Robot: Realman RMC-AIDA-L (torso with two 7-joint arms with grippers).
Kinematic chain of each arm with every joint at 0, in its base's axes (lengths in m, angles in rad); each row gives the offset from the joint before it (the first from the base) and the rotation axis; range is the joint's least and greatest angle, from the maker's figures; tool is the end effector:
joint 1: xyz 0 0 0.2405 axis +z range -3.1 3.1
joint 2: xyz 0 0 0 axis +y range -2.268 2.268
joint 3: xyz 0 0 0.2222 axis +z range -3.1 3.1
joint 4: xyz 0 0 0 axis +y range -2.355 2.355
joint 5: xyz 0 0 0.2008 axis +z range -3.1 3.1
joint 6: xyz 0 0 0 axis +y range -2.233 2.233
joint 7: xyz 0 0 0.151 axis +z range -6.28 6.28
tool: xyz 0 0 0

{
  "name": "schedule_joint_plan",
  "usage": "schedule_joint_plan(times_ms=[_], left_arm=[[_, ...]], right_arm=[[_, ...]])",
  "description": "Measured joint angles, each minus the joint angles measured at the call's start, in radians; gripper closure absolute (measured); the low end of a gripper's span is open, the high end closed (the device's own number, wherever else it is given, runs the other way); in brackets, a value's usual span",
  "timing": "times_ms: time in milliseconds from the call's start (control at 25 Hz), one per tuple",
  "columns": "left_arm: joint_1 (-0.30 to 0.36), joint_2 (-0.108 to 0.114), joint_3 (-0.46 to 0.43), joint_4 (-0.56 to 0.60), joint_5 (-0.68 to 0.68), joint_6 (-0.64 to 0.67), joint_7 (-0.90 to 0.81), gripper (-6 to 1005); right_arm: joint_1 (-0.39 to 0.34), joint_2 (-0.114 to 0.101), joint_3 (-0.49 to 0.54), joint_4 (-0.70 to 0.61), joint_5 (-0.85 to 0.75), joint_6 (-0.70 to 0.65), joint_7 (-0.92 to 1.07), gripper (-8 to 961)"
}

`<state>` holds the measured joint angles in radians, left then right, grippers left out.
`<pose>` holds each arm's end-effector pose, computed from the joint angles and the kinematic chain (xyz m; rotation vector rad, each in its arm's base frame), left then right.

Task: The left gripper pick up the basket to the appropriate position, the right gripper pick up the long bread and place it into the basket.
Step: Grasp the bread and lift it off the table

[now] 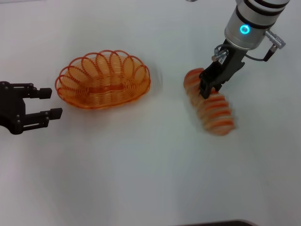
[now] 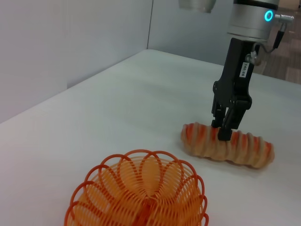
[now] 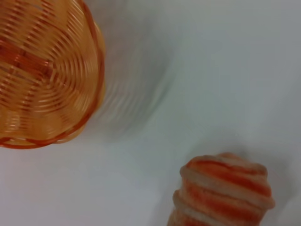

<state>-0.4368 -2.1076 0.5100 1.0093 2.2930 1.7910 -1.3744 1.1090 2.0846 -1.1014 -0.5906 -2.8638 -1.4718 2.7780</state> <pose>-0.2588 0.2759 0.0603 -2.7803 -0.5138 -0.3844 0.1622 0.3679 -0.0283 -2.3673 1.3620 -0.7869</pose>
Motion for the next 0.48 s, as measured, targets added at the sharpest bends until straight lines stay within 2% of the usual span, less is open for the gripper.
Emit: schedule_joint_plan(times_ms=[480], left_arm=[[0.003,0.001,0.0,0.0,0.0,0.0,0.0,432]], right_arm=[[-0.002,0.0,0.0,0.0,0.0,-0.008,0.0,664]])
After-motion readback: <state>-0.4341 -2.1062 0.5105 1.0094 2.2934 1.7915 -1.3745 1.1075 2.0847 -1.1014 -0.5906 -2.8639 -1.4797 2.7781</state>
